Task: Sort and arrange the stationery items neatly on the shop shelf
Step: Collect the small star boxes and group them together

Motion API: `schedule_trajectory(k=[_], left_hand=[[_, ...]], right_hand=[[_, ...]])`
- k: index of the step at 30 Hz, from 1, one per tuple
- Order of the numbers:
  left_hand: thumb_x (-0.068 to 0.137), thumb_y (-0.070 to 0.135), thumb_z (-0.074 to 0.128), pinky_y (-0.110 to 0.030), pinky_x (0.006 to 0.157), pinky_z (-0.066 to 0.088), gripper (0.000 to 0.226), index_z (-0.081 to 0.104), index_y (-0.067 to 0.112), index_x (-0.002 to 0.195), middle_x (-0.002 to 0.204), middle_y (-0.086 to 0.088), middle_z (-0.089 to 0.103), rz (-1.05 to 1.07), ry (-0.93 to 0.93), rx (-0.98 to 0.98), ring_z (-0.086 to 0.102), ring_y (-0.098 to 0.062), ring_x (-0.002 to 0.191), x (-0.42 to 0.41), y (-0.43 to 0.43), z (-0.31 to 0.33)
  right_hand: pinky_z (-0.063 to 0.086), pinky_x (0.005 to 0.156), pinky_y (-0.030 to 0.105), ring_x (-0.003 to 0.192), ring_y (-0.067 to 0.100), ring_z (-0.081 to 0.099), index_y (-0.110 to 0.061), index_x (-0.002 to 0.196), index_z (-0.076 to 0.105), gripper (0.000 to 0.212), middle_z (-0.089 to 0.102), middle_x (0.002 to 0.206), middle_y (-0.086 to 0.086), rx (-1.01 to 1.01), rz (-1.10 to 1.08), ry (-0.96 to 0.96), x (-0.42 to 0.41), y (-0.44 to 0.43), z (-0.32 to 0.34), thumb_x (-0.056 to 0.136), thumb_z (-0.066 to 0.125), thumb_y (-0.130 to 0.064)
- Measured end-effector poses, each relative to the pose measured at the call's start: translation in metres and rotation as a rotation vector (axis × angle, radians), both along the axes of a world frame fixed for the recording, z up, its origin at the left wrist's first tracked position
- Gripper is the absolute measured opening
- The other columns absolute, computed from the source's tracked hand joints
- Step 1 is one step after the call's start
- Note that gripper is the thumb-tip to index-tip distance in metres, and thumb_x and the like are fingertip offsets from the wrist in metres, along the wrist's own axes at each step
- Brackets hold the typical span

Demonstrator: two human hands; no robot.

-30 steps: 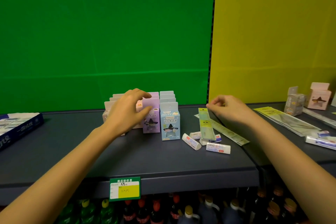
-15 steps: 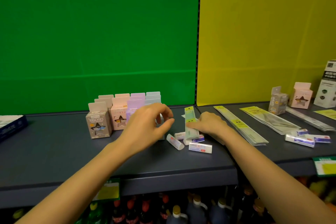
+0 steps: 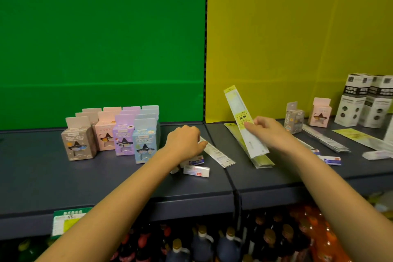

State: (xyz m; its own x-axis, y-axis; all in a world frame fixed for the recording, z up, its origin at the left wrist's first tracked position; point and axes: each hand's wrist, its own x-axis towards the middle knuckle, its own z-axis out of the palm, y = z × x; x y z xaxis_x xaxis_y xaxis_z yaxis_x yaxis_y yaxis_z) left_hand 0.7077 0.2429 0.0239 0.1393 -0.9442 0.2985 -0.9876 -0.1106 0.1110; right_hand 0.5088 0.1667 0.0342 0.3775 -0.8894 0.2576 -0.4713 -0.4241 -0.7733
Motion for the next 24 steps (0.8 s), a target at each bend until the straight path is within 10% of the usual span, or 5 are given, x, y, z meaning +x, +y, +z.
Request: schedule_trajectory(k=[11, 24], left_hand=[[0.077, 0.068, 0.050, -0.036, 0.083, 0.046, 0.069, 0.059, 0.010, 0.113, 0.119, -0.008, 0.061, 0.138, -0.093, 0.245, 0.057, -0.028, 0.110, -0.041, -0.050, -0.003], [0.078, 0.010, 0.069, -0.042, 0.099, 0.042, 0.087, 0.012, 0.001, 0.143, 0.143, -0.022, 0.037, 0.319, 0.626, 0.261, 0.044, -0.037, 0.125, -0.054, -0.058, 0.006]], right_hand=[[0.036, 0.051, 0.022, 0.060, 0.010, 0.055, -0.016, 0.067, 0.042, 0.031, 0.058, 0.065, -0.001, 0.018, -0.008, -0.038, -0.030, -0.002, -0.007, 0.093, 0.051, -0.029], [0.038, 0.059, 0.029, 0.073, 0.021, 0.061, -0.015, 0.073, 0.047, 0.027, 0.063, 0.076, 0.007, -0.019, 0.142, 0.041, -0.047, -0.046, -0.007, 0.093, 0.050, -0.033]])
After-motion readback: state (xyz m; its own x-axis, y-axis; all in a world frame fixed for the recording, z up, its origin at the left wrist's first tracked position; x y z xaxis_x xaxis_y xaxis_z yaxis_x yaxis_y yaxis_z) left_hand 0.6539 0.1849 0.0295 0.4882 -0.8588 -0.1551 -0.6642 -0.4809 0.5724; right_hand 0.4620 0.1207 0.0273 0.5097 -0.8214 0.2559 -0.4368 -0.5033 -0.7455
